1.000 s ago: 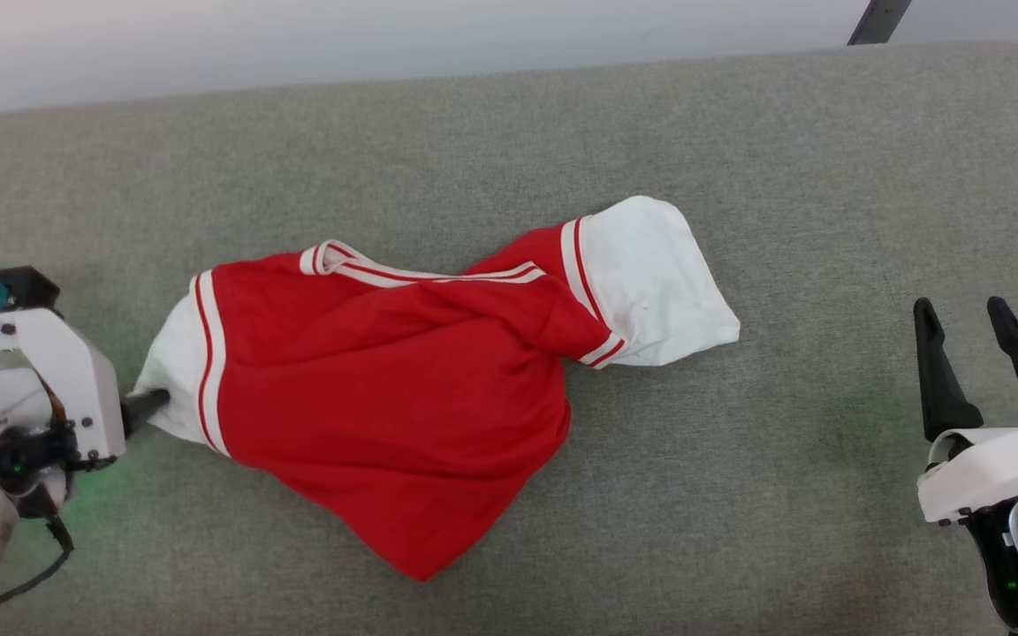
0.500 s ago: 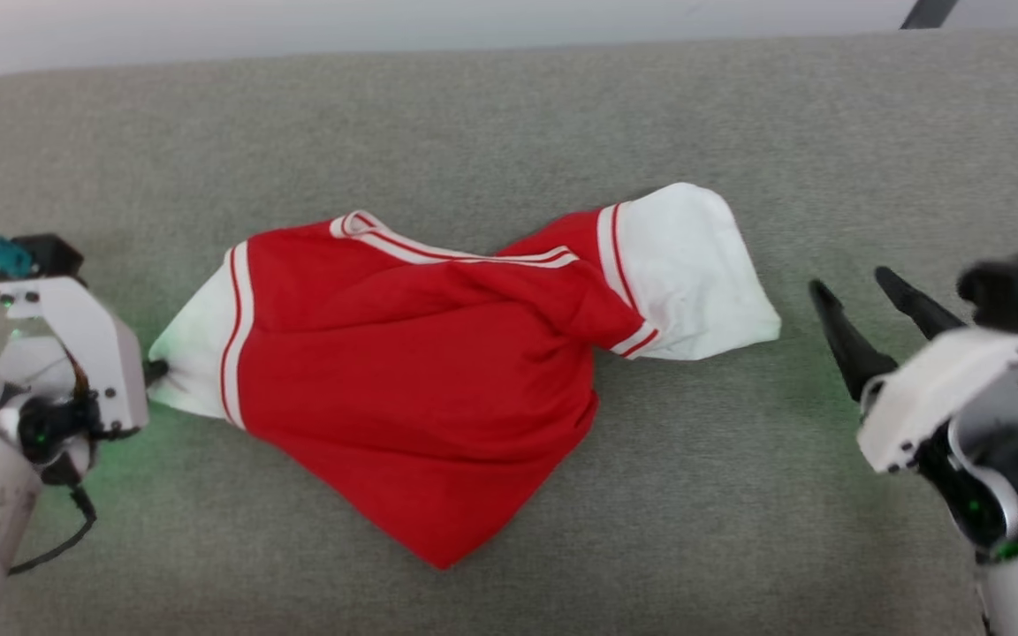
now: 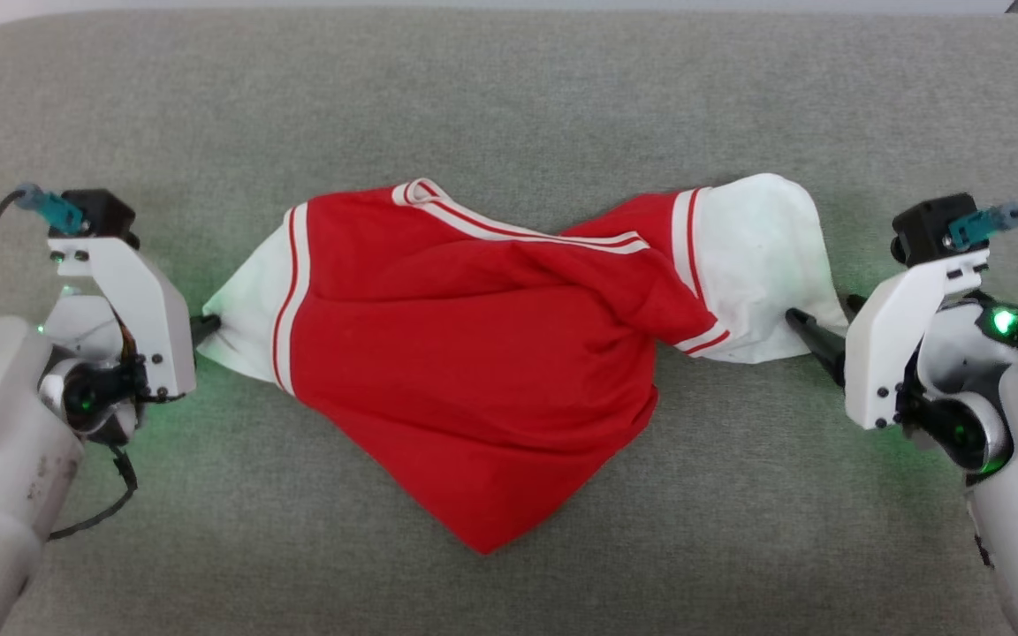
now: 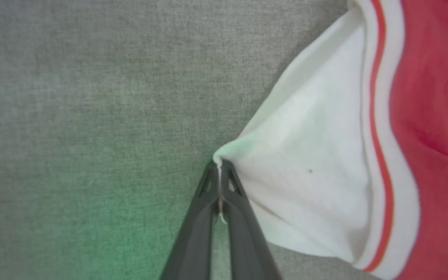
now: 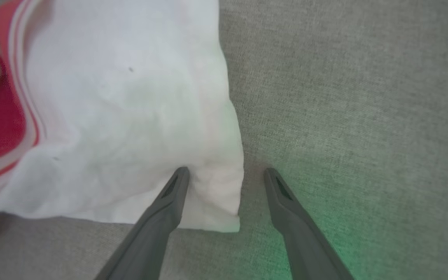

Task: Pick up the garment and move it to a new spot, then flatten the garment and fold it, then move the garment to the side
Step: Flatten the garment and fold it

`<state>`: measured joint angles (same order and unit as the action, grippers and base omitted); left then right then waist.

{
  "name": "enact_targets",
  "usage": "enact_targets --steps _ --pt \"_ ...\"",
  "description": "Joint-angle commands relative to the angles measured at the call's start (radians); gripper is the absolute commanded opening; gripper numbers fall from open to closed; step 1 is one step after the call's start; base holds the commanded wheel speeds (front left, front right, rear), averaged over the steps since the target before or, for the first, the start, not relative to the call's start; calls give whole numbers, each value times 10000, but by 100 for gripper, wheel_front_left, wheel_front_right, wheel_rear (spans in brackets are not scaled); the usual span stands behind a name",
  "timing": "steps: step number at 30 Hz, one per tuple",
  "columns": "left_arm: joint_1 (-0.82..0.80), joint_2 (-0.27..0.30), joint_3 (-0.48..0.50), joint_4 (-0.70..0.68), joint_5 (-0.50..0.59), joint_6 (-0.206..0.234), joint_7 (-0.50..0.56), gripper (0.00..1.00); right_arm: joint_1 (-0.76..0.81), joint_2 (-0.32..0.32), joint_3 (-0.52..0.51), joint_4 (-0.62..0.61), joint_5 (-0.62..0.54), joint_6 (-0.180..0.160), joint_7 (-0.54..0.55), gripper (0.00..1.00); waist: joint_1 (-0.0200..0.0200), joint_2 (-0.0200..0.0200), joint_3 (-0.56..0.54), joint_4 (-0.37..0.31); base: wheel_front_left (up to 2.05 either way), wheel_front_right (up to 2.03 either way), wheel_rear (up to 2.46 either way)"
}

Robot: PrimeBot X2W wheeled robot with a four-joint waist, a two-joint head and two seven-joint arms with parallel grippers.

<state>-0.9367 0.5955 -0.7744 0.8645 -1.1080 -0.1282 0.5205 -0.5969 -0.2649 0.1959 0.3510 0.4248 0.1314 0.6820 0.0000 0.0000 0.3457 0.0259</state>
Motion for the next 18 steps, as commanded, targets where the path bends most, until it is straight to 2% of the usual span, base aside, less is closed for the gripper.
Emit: enact_targets --steps 1,4,5,10,18 --pt "157 -254 -207 61 -44 -24 7 0 -46 6 121 346 -87 -14 211 100 0 0 105 98 0 0 0" --pt "93 -236 -292 32 -130 -18 -102 0 -198 31 410 822 -12 -14 508 100 0 0 166 131 0 0 0" --pt "85 -227 -335 33 -160 -17 -102 0 -269 30 441 960 36 -14 535 0 0 0 176 136 0 0 0" --pt "-260 -146 -490 19 -137 -3 -243 0 -879 60 288 1224 199 -14 106 0 0 0 23 164 0 0 0" --pt "-1200 105 -664 -166 234 -4 -632 0 -1651 -191 -61 913 668 -13 -497 0 0 0 -826 195 0 0 0"
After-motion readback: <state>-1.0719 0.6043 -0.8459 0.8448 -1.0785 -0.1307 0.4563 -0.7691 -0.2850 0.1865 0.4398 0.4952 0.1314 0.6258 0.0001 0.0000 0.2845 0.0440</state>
